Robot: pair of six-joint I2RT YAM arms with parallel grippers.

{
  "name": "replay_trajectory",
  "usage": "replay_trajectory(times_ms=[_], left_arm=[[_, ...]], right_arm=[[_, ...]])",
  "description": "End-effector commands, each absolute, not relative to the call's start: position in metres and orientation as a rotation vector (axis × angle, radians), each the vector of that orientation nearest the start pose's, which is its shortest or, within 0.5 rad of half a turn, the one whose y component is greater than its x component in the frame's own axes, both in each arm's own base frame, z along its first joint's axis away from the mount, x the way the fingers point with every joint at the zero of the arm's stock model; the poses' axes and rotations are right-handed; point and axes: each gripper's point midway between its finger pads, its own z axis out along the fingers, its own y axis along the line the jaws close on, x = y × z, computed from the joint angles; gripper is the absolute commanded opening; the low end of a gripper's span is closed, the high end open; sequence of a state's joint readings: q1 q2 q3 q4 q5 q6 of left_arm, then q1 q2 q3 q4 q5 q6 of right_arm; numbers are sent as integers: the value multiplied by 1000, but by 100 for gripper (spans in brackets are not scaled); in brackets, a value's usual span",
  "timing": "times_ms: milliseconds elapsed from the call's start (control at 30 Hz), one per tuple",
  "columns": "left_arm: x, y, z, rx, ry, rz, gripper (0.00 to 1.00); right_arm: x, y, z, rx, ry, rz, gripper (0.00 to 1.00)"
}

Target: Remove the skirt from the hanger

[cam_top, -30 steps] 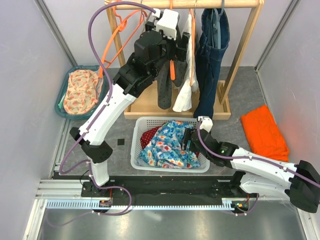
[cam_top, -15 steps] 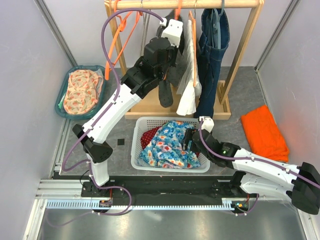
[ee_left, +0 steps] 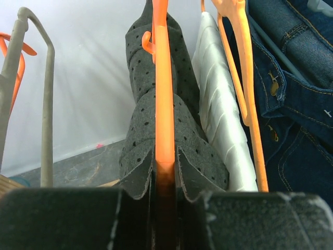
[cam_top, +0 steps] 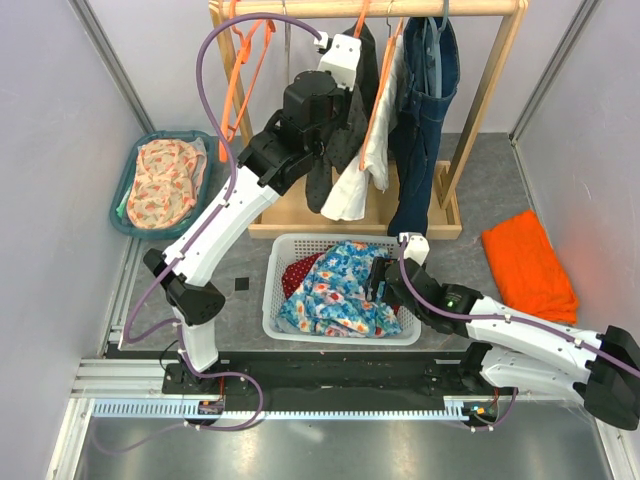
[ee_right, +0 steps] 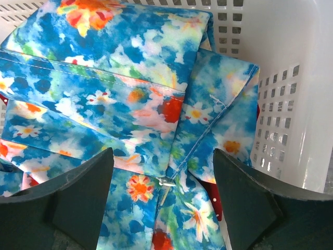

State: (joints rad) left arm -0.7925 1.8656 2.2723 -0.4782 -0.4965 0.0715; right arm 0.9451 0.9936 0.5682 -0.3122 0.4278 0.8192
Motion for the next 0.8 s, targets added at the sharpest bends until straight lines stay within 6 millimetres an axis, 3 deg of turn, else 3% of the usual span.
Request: replay_trajectory(times_ms=[0,133,267,367,567,633,667,733,767], left_arm=[[420,-300,506,246,1498,-177,2],[416,-294,530,241,1437,-194,2],[395,-287,570,270,1346,-256,2],[384,-277,586,270,1309,-257,2],[367,-256,600,252,1289,-245,2],[364,-252,591,258,1319,-238,2],[353,-240,599,245,1309,-247,2],[346,-235,589,259,1344,-253,2],[333,-224,594,257,1339,-265,2]], right_arm=[[212,206,121,112,2221,469,84],[211,204,119,110,2223,465,84],[211,204,120,109,2218,467,84],[212,205,125,104,2207,475,85],[214,208,139,98,2185,497,86],[213,206,145,87,2177,498,86],[214,207,153,84,2166,509,88],[212,206,167,38,2138,523,92],[213,206,185,32,2098,551,97]])
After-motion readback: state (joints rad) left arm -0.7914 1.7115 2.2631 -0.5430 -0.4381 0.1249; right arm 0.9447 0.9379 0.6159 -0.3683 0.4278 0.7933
